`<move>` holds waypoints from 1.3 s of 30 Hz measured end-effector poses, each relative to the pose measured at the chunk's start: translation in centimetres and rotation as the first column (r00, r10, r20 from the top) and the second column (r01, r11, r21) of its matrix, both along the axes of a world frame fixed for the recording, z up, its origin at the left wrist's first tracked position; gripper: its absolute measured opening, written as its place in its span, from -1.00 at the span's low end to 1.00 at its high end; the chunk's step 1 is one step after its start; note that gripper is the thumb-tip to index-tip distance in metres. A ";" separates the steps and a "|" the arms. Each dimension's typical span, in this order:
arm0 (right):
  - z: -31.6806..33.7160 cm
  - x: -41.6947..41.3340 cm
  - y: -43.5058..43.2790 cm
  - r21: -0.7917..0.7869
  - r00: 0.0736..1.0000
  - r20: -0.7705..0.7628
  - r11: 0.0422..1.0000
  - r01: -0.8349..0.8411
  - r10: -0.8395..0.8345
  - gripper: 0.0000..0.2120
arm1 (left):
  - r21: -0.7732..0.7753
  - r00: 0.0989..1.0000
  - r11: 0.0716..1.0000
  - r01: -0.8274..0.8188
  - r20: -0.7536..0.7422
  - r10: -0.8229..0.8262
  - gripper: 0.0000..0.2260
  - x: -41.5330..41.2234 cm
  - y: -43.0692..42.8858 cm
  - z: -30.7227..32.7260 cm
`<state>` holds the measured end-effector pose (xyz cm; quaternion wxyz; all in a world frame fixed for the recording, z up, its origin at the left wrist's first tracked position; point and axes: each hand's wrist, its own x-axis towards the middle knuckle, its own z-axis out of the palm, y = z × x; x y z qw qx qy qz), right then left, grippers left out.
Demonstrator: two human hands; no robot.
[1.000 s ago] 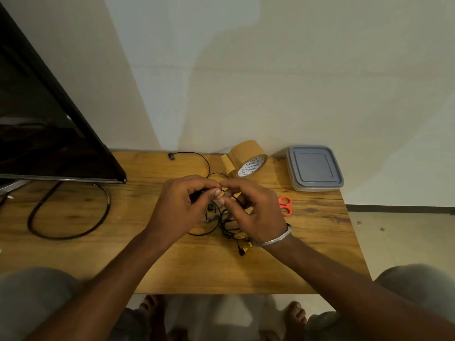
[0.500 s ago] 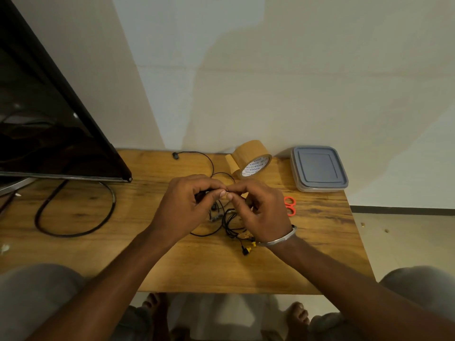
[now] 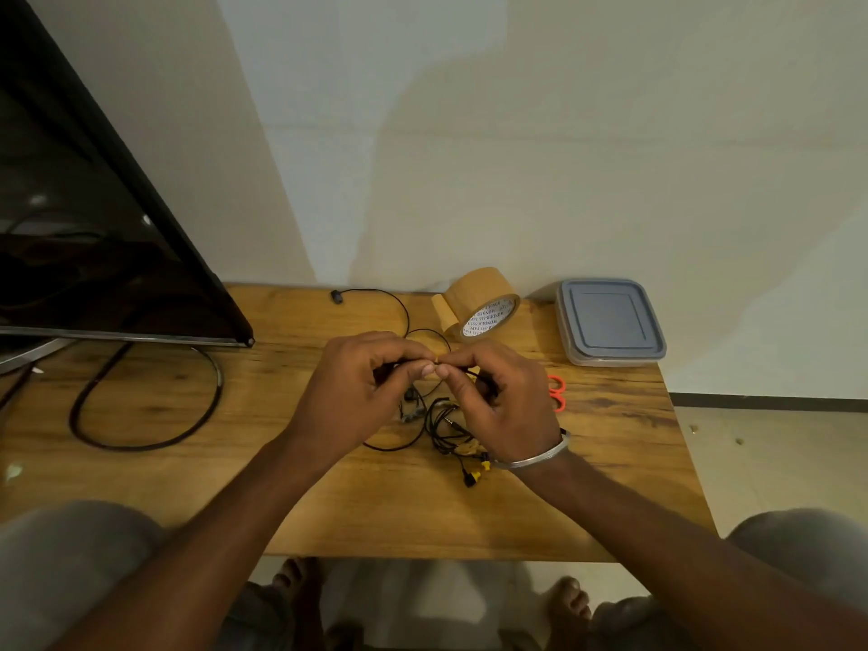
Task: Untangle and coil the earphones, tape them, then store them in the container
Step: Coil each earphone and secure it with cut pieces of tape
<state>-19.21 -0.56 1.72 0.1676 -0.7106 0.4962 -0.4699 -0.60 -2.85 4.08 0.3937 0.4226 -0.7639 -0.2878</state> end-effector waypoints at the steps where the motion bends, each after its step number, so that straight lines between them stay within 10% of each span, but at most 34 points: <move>1: 0.0 0.0 0.0 -0.006 1.000 0.017 1.000 0.025 -0.025 -0.97 | -0.004 1.000 1.000 -0.019 -0.003 0.019 -0.91 0.2 -0.2 0.0; 10: 0.2 -0.1 0.0 0.111 0.999 0.035 0.993 -0.032 0.028 -0.68 | 0.000 0.999 1.000 -0.031 -0.026 0.031 -0.90 0.5 -0.2 0.2; 19: 0.3 -0.4 -0.3 -0.002 0.992 0.053 0.994 0.113 -0.113 -0.96 | -0.014 0.996 0.996 -0.084 -0.020 0.084 -0.90 0.8 -0.7 0.3; 24: 0.3 -0.3 -0.2 0.057 1.000 -0.002 0.998 -0.020 0.020 -0.59 | -0.019 0.999 0.999 -0.040 -0.013 0.040 -0.91 0.4 -0.2 0.2; 32: 0.5 -0.4 -0.2 -0.022 0.994 0.081 0.997 0.077 -0.075 -0.96 | -0.017 0.997 0.997 -0.072 -0.019 0.072 -0.90 0.8 -0.6 0.3; 39: 0.5 -0.3 0.0 0.046 0.998 0.035 0.998 -0.044 0.043 -0.65 | -0.020 1.000 1.000 -0.017 -0.002 0.017 -0.90 0.4 -0.2 0.3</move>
